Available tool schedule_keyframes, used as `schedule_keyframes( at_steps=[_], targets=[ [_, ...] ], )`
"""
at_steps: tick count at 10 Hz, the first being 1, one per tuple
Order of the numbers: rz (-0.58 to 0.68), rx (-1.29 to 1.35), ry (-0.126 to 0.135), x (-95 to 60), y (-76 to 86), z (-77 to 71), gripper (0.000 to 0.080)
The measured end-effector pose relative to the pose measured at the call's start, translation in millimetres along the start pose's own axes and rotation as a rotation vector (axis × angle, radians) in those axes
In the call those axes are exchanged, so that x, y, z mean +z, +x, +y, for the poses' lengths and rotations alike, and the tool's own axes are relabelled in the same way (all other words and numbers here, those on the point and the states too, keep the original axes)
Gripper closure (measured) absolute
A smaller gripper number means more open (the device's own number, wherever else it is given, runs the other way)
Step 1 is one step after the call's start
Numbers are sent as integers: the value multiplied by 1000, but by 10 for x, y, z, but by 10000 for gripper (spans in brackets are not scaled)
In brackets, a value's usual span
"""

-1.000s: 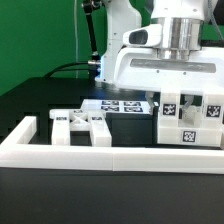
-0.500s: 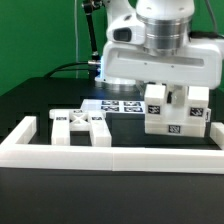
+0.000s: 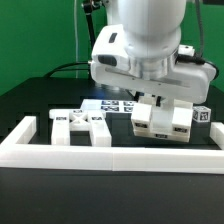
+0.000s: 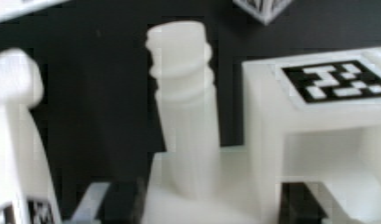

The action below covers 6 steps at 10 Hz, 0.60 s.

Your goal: Assemble chair

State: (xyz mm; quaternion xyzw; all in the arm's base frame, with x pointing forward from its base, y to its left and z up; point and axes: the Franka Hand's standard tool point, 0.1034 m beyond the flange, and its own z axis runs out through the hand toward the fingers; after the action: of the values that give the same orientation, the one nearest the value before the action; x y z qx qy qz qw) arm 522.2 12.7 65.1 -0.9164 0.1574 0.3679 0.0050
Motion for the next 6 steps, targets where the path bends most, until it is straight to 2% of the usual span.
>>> schedule_keyframes(
  at_steps=[4, 6],
  targets=[
    [-185, 34, -32, 62, 31, 100, 469],
    [-326, 59, -50, 126, 20, 202, 469]
  ],
)
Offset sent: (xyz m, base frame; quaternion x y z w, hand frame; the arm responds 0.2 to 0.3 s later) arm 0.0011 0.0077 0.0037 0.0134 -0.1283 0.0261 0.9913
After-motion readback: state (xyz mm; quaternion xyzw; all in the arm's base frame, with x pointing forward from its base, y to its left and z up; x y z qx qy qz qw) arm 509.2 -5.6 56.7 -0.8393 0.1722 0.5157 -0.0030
